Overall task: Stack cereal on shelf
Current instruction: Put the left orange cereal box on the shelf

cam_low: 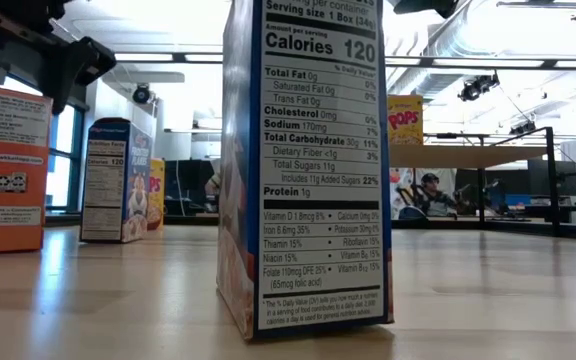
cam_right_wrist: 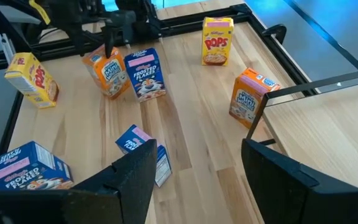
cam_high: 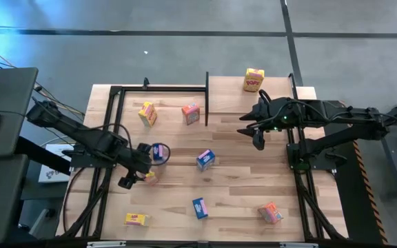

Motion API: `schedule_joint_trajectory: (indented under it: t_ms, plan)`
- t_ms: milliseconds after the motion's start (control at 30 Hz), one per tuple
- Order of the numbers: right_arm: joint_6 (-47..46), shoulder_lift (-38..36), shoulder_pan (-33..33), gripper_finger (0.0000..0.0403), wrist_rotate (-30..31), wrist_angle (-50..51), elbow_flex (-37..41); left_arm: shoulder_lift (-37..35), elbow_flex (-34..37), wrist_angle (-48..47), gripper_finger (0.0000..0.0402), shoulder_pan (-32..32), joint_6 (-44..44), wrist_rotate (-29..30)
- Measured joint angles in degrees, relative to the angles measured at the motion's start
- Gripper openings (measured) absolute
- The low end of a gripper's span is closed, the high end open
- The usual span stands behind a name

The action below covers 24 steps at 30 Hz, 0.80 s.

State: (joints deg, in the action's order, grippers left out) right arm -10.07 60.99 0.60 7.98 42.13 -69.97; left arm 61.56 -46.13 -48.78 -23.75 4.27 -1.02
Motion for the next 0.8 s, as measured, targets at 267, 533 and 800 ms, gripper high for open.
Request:
schedule_joint_trajectory:
  t_ms: [267, 533, 800]
  plan:
    - [0.0, 0.0, 0.0, 0.0226, 0.0, 0.0, 0.0, 3.0, 0.0, -1.2, 0.0278, 0.0, 0.0, 0.9]
    - [0.0, 0.0, 0.0, 0.0226, 0.0, 0.0, 0.0, 6.9, 0.0, -1.3, 0.0277, 0.0, 0.4, 2.5]
    - [0.0, 0.0, 0.0, 0.0226, 0.0, 0.0, 0.0, 7.7, 0.0, -1.1, 0.0244, 0.0, 0.7, 2.8]
